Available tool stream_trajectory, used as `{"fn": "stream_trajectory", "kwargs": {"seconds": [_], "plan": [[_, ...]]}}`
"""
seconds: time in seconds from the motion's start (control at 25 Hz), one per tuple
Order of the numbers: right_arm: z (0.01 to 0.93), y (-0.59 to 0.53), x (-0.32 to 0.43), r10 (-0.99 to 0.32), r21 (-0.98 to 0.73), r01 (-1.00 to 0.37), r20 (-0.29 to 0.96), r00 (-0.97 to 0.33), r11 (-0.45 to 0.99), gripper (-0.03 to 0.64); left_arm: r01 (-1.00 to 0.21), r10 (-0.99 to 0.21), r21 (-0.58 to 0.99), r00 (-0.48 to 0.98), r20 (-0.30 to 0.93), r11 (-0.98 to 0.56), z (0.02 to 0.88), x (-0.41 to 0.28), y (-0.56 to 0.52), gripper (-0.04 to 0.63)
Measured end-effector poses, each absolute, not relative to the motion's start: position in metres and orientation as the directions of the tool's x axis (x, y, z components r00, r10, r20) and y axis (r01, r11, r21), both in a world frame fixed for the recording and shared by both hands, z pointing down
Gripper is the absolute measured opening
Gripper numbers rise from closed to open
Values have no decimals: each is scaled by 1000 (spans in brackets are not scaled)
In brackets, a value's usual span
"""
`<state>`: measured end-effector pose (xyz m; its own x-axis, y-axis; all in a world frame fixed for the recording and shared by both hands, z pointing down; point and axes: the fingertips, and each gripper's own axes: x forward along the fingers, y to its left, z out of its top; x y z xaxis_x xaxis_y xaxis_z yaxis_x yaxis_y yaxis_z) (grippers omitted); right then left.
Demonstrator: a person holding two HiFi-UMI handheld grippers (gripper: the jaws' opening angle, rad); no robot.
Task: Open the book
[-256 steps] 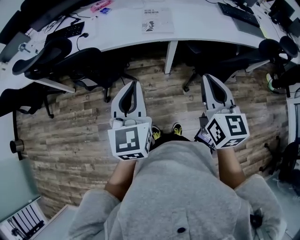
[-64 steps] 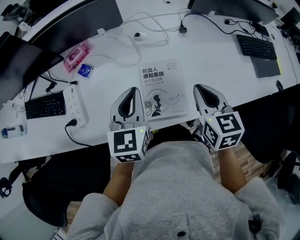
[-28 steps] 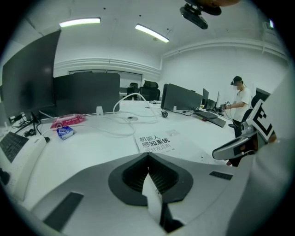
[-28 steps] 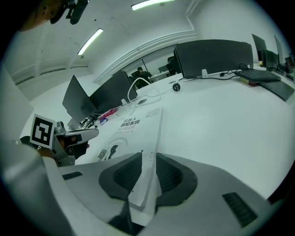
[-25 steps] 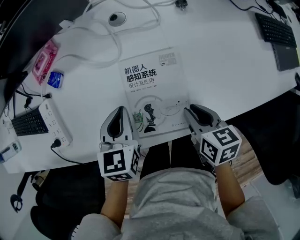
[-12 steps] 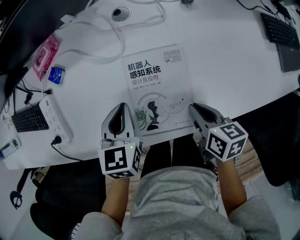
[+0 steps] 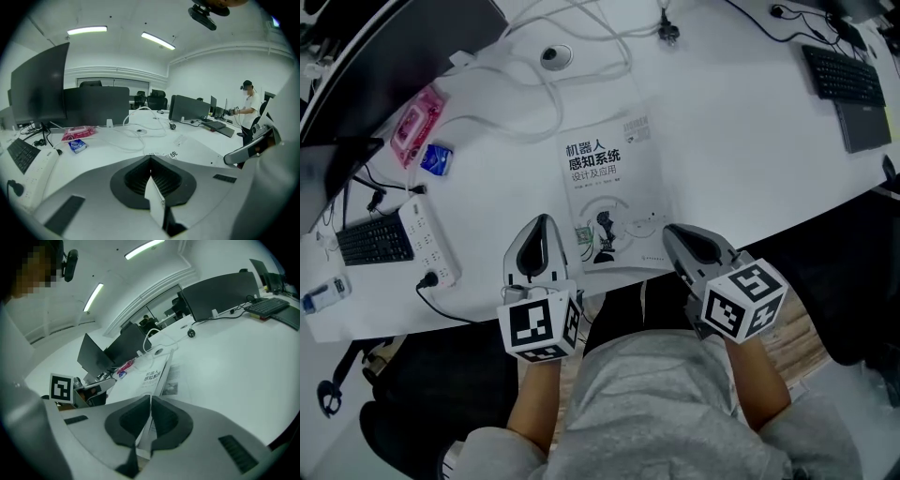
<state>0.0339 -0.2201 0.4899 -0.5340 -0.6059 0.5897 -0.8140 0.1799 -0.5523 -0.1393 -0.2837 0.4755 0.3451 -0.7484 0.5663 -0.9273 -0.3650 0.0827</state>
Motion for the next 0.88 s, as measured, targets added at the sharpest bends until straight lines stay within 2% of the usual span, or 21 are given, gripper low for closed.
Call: {"fn": "stream_trajectory", "kwargs": {"seconds": [0.32, 0.48, 0.64, 0.88], "plan": [[442, -234, -14, -603, -600, -740, 480, -636, 303, 31, -951, -815, 55, 289, 502, -304, 431, -167, -282, 9], [425, -242, -61, -554, -594, -686, 431, -712, 419, 28, -962, -838, 38, 254, 482, -270, 414, -181, -278, 9], [429, -246, -80, -531, -608, -662, 419, -737, 439, 28, -971, -856, 26, 222, 467, -238, 401, -195, -272, 9], [407, -247, -138, -468, -640, -542, 304, -830, 545, 28, -986, -884, 5, 154, 441, -169, 384, -226, -261, 9]]}}
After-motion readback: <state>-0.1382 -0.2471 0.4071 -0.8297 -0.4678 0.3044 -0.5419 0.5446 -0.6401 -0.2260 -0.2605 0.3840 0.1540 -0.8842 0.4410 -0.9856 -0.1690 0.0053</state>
